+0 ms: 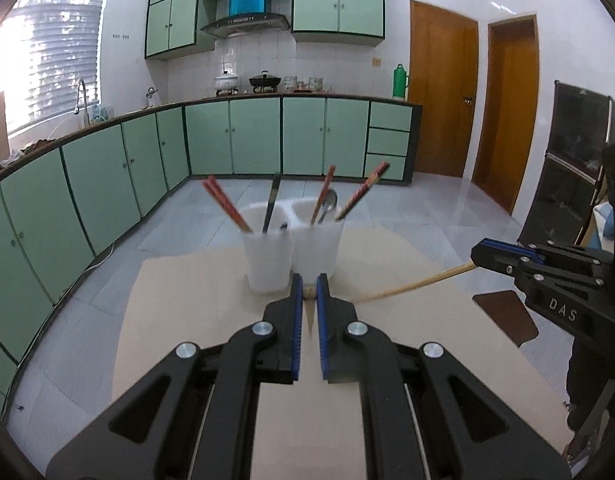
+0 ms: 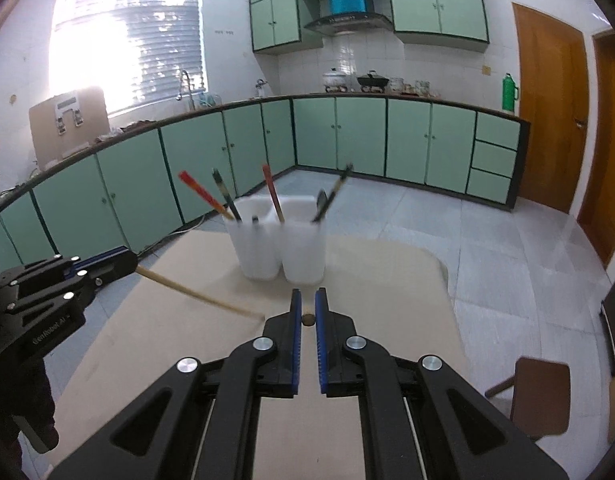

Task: Organize utensils
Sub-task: 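Carry both wooden chopsticks into the white holder and open both tools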

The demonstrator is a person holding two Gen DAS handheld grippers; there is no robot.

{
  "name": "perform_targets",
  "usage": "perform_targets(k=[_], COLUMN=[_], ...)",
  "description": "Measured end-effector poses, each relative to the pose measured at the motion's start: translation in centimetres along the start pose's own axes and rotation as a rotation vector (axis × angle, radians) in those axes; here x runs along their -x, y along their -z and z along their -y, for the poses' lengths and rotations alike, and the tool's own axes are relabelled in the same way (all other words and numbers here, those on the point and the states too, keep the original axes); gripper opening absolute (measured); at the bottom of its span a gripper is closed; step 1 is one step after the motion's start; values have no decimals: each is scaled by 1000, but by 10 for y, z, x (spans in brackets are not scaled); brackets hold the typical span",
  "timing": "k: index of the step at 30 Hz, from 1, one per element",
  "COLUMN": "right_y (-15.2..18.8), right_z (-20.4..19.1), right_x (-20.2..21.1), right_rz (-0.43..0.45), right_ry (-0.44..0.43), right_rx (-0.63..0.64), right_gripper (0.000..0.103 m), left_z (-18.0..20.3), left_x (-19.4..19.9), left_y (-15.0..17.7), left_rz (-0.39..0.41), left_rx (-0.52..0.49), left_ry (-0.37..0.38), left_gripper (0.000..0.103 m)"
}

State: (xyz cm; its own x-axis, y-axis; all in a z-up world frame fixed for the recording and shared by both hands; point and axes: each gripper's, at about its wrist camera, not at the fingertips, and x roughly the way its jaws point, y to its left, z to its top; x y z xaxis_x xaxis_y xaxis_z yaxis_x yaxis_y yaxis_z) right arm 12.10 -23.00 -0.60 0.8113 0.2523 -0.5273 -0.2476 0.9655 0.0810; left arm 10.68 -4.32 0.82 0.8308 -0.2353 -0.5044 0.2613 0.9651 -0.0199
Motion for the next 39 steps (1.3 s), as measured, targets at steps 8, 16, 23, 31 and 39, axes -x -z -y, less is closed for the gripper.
perform_targets(k=[8,16,23,31,39], right_y=[-38,-68,-118,-184,-214], right_z=[-5,-12,-12,-10,-3], right_x=[-5,5,20,8,-29], right_rz=[-8,30,124,224,283], right_ry=[-58,-99,-125,-119,-93], right_rx=[58,95,99,81,60], right_gripper=[7,7,7,6,6], left_z=[-11,-23,-35,-36,-32], left_x=[-5,14,36,28,-28], left_y=[-18,-40,-85,-149,-179], left_rz=[-1,61,179,302,317], left_rx=[12,4,-24,-51,-38], left_ry=[45,43,11,-13,6], left_gripper=[6,6,6,6,6])
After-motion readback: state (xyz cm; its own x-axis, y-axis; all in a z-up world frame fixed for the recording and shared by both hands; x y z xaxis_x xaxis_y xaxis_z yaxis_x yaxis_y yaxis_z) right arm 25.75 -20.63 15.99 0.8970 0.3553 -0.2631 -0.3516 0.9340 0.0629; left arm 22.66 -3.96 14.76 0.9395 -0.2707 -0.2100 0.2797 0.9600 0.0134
